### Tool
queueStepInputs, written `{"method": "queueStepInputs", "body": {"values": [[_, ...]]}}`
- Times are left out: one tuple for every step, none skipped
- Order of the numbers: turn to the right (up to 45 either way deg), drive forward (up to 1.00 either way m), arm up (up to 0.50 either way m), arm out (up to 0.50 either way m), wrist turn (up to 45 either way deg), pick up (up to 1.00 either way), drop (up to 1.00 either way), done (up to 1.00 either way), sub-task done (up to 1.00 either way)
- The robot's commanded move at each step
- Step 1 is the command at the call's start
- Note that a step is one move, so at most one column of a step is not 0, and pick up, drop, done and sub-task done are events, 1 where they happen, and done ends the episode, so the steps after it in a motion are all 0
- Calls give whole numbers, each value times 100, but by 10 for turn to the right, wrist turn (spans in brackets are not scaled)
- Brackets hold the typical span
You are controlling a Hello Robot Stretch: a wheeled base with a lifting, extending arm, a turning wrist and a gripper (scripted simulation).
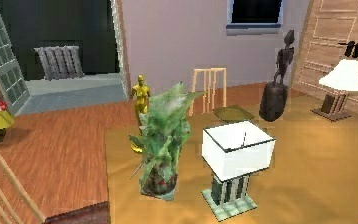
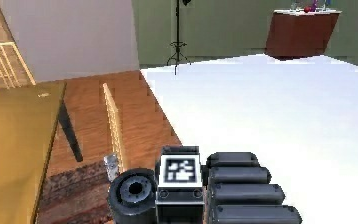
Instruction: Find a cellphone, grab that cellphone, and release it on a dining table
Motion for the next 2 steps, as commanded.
{"method": "queueStepInputs", "body": {"values": [[60, 0, 0, 0, 0, 0, 0, 0, 0], [30, 0, 0, 0, 0, 0, 0, 0, 0]]}}
